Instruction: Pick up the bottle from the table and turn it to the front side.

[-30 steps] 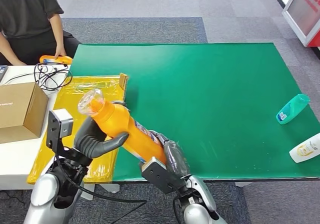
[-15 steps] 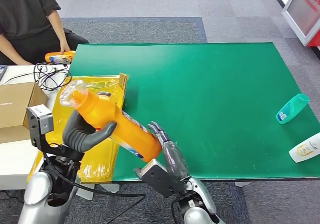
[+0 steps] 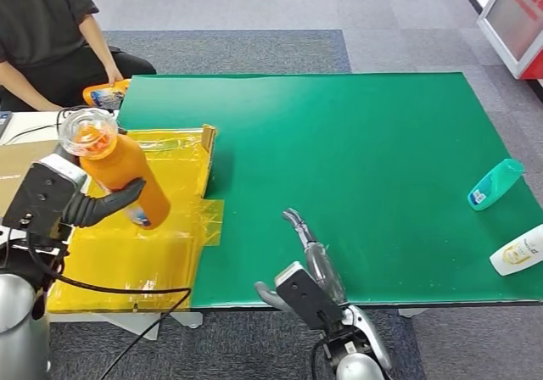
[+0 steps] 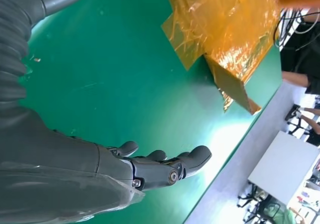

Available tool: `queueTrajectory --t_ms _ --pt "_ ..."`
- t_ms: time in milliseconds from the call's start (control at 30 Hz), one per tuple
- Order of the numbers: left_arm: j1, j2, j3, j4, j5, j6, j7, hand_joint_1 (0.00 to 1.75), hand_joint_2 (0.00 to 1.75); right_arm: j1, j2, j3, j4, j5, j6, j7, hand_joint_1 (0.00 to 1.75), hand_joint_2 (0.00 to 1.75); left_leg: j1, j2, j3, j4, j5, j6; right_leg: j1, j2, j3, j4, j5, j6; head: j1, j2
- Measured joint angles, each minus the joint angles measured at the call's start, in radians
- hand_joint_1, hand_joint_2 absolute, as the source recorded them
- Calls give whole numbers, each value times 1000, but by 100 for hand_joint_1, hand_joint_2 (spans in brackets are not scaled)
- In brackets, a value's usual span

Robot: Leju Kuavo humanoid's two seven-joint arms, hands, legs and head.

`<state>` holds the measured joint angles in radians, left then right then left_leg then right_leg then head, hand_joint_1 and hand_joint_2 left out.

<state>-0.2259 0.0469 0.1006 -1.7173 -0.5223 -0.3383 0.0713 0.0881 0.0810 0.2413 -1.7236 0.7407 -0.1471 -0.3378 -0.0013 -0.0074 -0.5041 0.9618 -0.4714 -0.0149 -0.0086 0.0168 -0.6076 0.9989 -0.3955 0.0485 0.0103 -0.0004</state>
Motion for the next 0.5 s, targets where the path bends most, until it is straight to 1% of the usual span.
queueTrajectory --t_ms 100,167,233,367,500 --pt "-37 93 -15 34 -44 -68 0 175 175 8 5 -30 -4 0 20 -4 0 175 0 0 0 0 0 0 0 0 0 0 0 0 0 0" --pt "-56 156 -42 74 -38 -118 1 175 175 10 10 -45 -4 3 29 -10 0 175 0 0 0 0 1 -1 0 0 0 0 0 -1 0 0" --pt "-68 215 -80 124 -32 -144 -9 175 175 10 15 -55 -1 13 30 -21 0 175 0 0 0 0 1 -2 1 1 -1 0 1 -1 0 0" --pt "-89 316 -174 234 -46 -162 -53 175 175 10 26 -66 10 23 24 -34 0 175 0 1 0 0 1 -2 1 1 -1 0 1 -1 0 0" --pt "-89 393 -282 320 -47 -148 -94 175 175 6 29 -68 19 23 35 -46 0 175 1 1 0 0 1 -2 1 2 -1 1 1 -1 0 0"
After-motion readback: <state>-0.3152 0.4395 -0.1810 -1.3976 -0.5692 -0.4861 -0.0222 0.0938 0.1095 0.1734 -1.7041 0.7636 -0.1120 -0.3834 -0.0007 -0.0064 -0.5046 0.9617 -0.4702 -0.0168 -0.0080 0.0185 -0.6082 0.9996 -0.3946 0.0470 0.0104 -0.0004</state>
